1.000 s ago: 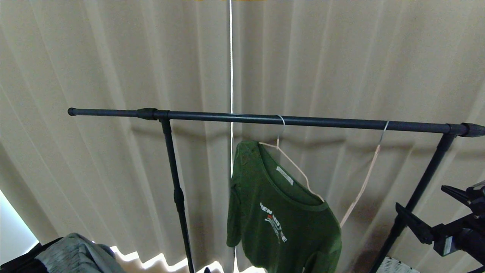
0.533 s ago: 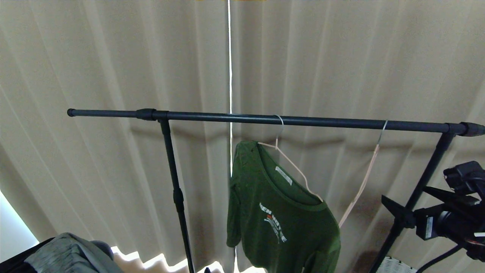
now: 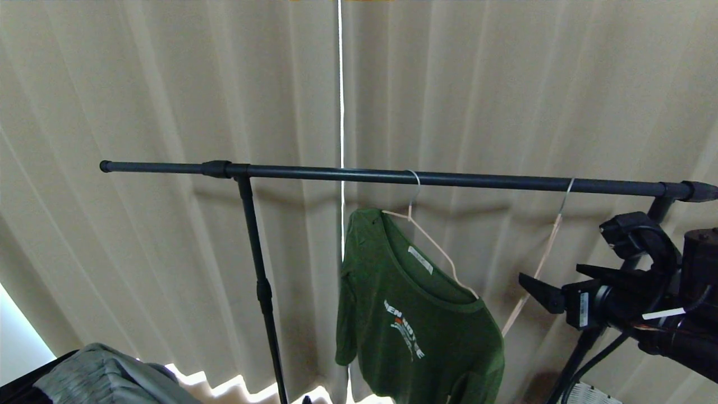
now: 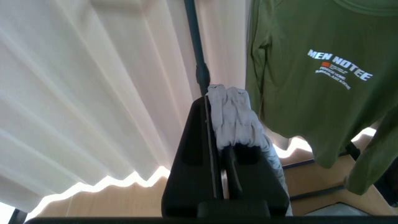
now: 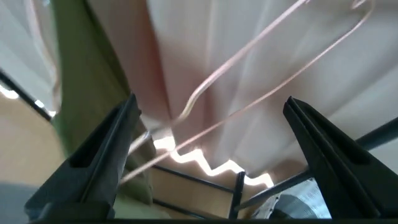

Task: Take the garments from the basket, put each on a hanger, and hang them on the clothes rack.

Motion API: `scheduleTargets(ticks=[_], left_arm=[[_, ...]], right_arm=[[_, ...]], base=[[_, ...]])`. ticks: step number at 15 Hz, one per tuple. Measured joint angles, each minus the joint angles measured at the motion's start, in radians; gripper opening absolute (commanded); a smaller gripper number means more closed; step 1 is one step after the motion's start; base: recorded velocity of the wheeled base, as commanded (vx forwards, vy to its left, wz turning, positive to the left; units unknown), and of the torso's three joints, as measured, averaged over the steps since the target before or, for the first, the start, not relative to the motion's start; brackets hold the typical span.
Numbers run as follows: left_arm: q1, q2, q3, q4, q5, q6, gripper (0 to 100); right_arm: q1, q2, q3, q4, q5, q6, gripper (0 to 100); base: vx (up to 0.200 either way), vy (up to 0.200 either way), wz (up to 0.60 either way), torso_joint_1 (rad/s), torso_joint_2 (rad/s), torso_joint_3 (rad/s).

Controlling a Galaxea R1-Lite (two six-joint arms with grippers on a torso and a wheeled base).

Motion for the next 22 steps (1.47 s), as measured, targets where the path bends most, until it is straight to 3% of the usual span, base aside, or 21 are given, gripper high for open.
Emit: scheduleTargets(ticks=[3, 8, 13, 22], left_arm=[[0.000, 0.000, 0.003, 0.000, 0.000, 0.000, 0], [0.000, 0.002, 0.006, 0.001, 0.000, 0.000, 0], [-0.003, 0.003, 0.007, 0.002, 0.000, 0.000, 0], [-0.003, 0.003, 0.010, 0.002, 0.000, 0.000, 0]], right_arm=[[0.019, 0.078, -0.025, -0.005, -0.104, 0.038, 100], [0.031, 0.112, -0.021, 0.006, -0.206, 0.060, 100], [0.011, 0.040, 0.004, 0.107, -0.211, 0.057, 100], [-0.006, 0.071, -0.026, 0.096, -0.198, 0.089, 100]], base=[[0.000, 0.000, 0.00, 0.000, 0.00, 0.000], [0.000, 0.000, 0.00, 0.000, 0.00, 0.000], [0.000, 0.000, 0.00, 0.000, 0.00, 0.000], [0.000, 0.000, 0.00, 0.000, 0.00, 0.000]])
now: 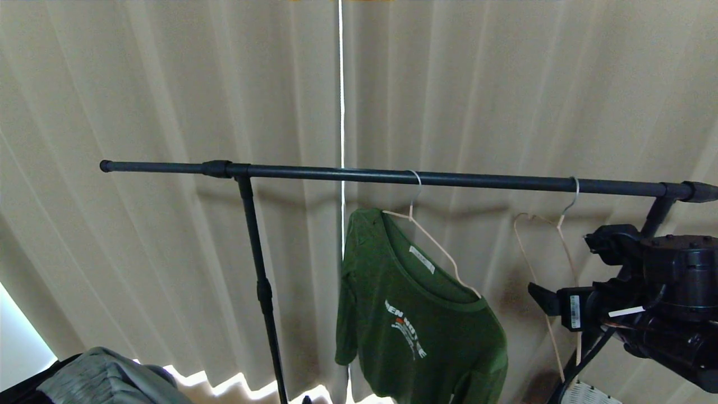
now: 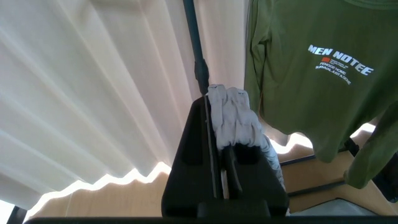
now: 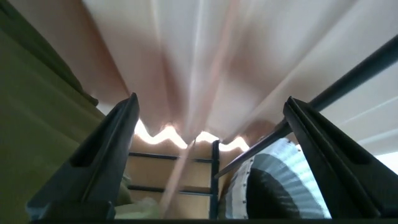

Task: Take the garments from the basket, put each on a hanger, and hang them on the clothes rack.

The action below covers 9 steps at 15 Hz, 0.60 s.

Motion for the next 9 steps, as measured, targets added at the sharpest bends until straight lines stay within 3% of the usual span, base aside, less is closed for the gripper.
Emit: scheduleTargets(ticks=[2, 3, 9], left_arm=[[0.000, 0.000, 0.001, 0.000, 0.000, 0.000, 0], [0.000, 0.000, 0.001, 0.000, 0.000, 0.000, 0], [0.000, -0.001, 0.000, 0.000, 0.000, 0.000, 0]], right_arm=[[-0.013, 0.015, -0.005, 0.000, 0.009, 0.003, 100], [-0.021, 0.021, -0.005, 0.000, 0.014, 0.003, 0], [-0.047, 0.025, -0.003, 0.001, 0.015, 0.002, 0]], base=[[0.000, 0.000, 0.00, 0.000, 0.00, 0.000], [0.000, 0.000, 0.00, 0.000, 0.00, 0.000], [0.000, 0.000, 0.00, 0.000, 0.00, 0.000]])
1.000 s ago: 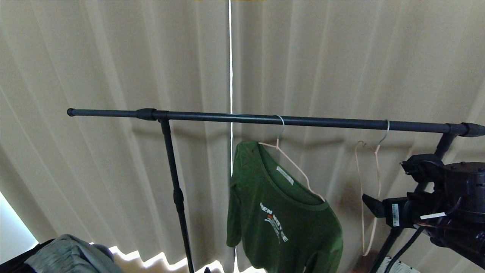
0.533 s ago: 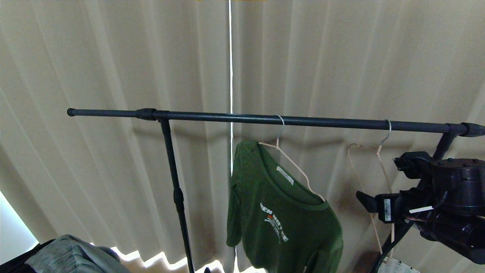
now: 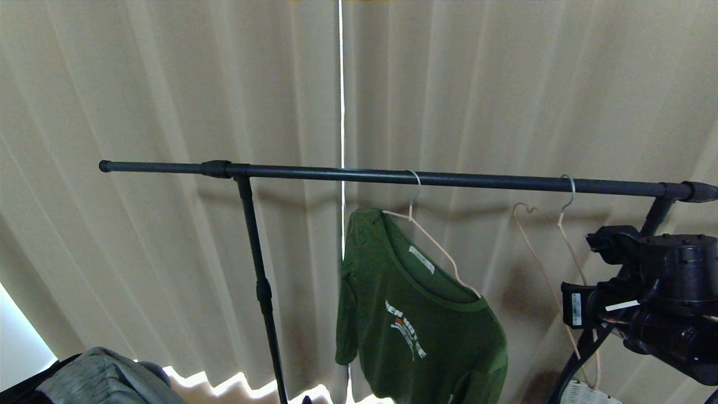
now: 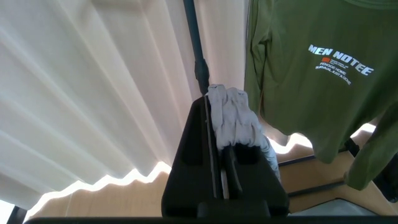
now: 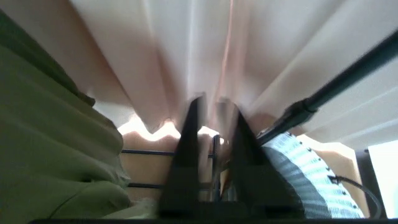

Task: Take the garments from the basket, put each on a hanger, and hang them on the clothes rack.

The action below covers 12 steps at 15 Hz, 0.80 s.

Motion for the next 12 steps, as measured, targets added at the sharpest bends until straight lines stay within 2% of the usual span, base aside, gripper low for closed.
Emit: scheduleTargets(ticks=[8, 12], left_arm=[[0.000, -0.002, 0.000, -0.001, 0.000, 0.000, 0], [-0.002, -0.011, 0.000, -0.002, 0.000, -0.002, 0]], right_arm=[[-0.022, -0.066, 0.009, 0.004, 0.066, -0.005, 0], [-0.023, -0.141, 0.006, 0.008, 0.137, -0.008, 0]], base=[[0.000, 0.000, 0.00, 0.000, 0.00, 0.000], [0.000, 0.000, 0.00, 0.000, 0.00, 0.000]])
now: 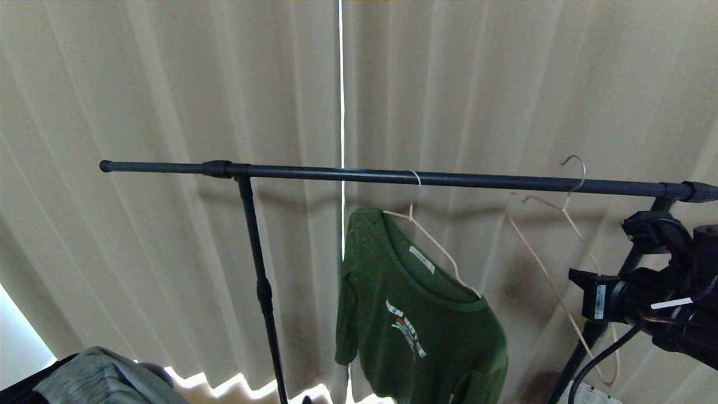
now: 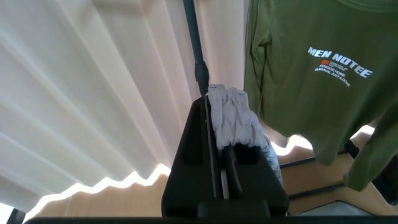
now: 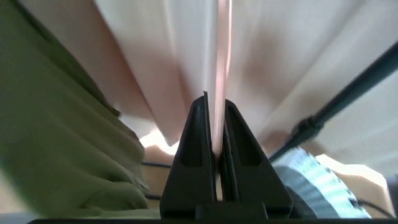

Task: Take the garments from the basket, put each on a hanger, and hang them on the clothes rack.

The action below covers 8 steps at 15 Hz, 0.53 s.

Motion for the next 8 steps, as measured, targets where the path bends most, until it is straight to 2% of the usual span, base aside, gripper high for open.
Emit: scheduleTargets(ticks=[2, 8], left_arm=[[0.000, -0.003, -0.001, 0.000, 0.000, -0.002, 0], [0.001, -0.003, 0.000, 0.001, 0.000, -0.002, 0]], right_arm=[[0.000, -0.052, 0.010, 0.005, 0.016, -0.003, 0], [0.000, -0.183, 0.099, 0.026, 0.046, -0.049, 0]], base=[[0.000, 0.000, 0.00, 0.000, 0.00, 0.000], [-0.200, 0.000, 0.00, 0.002, 0.00, 0.003]])
